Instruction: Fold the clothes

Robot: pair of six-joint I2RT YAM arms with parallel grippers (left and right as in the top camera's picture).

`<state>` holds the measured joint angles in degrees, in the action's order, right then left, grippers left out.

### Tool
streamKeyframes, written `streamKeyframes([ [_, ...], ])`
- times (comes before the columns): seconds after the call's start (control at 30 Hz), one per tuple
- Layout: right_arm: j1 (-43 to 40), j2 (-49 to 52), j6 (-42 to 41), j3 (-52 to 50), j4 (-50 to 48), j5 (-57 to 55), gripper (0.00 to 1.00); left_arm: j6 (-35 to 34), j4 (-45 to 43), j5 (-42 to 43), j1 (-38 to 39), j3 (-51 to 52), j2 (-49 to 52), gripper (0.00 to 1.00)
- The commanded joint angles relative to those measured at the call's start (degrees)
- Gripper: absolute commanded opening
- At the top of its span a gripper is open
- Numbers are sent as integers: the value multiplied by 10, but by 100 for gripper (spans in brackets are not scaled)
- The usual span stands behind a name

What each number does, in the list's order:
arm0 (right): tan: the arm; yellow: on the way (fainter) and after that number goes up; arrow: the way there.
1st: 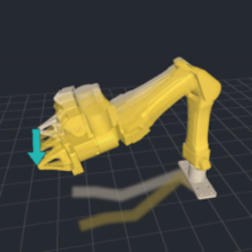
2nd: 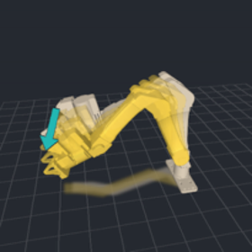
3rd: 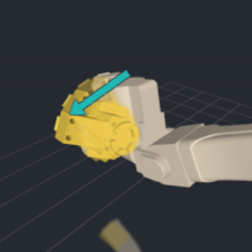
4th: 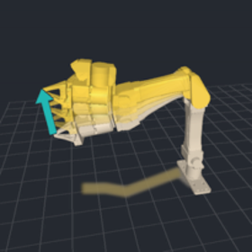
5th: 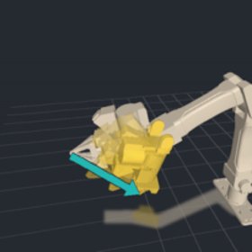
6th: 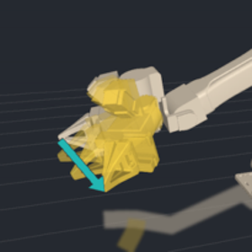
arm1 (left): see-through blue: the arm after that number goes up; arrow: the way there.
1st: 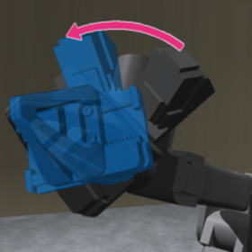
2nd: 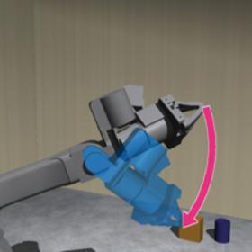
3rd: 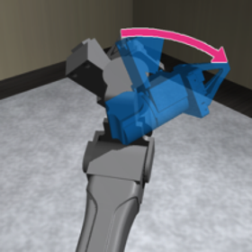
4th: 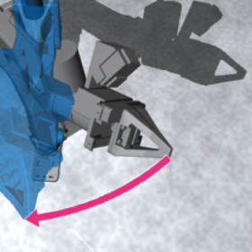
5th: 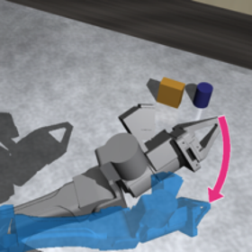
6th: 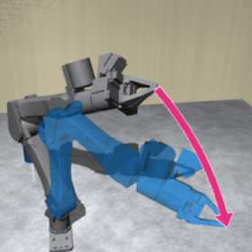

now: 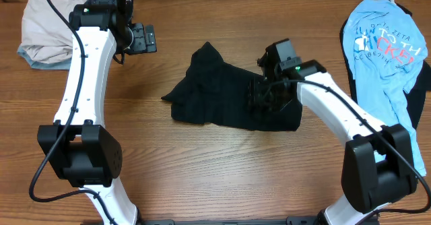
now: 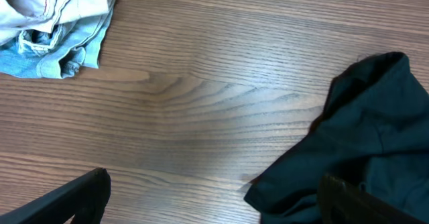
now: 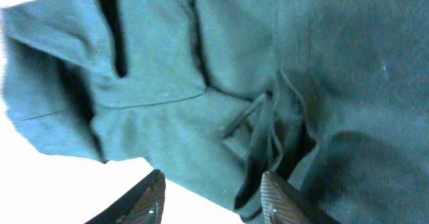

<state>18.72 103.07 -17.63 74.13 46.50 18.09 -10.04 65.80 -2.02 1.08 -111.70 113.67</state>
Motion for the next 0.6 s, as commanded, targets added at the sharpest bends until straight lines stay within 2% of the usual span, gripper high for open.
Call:
streamKeyframes([
  [0.0,-21,-37,12,68,35,26,52,18,5,31,-1,-6,9,100],
  [0.2,-69,-62,46,135,112,-9,77,95,24,119,15,-1,45,100],
  [0.57,-120,-64,77,136,171,-40,81,230,27,256,50,-1,165,100],
])
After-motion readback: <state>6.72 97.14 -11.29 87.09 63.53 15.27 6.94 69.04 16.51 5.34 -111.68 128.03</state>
